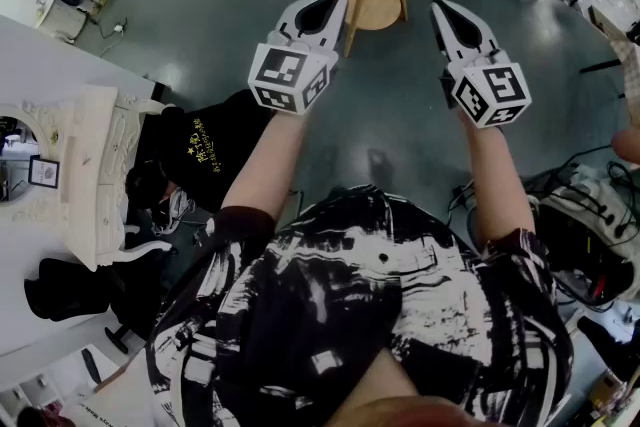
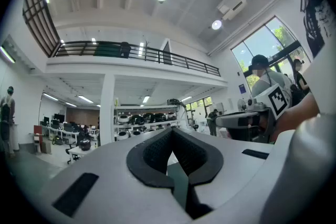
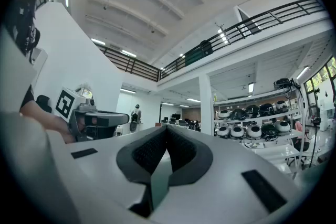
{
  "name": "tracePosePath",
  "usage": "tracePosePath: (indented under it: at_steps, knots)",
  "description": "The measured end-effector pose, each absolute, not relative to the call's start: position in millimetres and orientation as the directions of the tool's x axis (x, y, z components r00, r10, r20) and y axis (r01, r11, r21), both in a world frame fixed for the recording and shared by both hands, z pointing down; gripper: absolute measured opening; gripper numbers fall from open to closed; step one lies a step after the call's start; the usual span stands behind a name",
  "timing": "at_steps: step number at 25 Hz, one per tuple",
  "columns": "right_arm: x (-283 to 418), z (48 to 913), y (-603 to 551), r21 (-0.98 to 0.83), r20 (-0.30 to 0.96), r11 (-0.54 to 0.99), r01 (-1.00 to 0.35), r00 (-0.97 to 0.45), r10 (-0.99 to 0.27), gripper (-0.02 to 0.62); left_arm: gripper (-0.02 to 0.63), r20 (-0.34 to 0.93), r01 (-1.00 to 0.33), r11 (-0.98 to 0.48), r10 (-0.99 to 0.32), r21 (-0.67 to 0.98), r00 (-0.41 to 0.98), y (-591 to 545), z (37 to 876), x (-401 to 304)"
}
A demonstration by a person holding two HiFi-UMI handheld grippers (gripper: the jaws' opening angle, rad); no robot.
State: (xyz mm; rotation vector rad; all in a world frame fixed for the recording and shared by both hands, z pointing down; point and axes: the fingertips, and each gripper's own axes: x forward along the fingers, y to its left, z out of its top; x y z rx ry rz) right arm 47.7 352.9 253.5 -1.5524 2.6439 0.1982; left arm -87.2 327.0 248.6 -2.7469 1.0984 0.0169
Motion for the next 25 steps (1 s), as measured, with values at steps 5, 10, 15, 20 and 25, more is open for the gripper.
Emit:
tracePosePath:
  at_steps: [5, 10, 15, 20, 25]
  knots:
    - [46.7, 252.3, 353.4, 0.076, -0.126, 0.481, -0.873, -0.487, -0.864, 0.0, 0.0, -0.078, -0.685, -0.71, -0.683, -0.165, 0.726, 327.7, 247.6, -87.8]
    - [46.7, 251.3, 356.3, 0.076, -0.128, 0.482, -0.873, -0.488, -0.863, 0.0, 0.0, -0.078, -0.683, -0.712, -0.681, -0.164, 0.728, 330.5, 247.9, -86.4]
    - [48.9, 253.0, 359.2, 0.079, -0.128, 0.482, -0.872, -0.489, -0.863, 0.0, 0.0, -0.079, -0.684, -0.711, -0.682, -0.164, 0.727, 333.4, 249.0, -84.6]
    - [46.6, 248.2, 359.3, 0.08, -0.177, 0.485, -0.871, -0.491, -0.853, 0.261, 0.0, -0.079, -0.685, -0.71, -0.683, -0.162, 0.726, 334.0, 248.0, -87.8]
    - [53.0, 247.8, 355.4, 0.091, -0.202, 0.433, -0.897, -0.443, -0.874, 0.575, 0.0, -0.08, -0.687, -0.709, -0.684, -0.162, 0.725, 335.3, 247.5, -89.1]
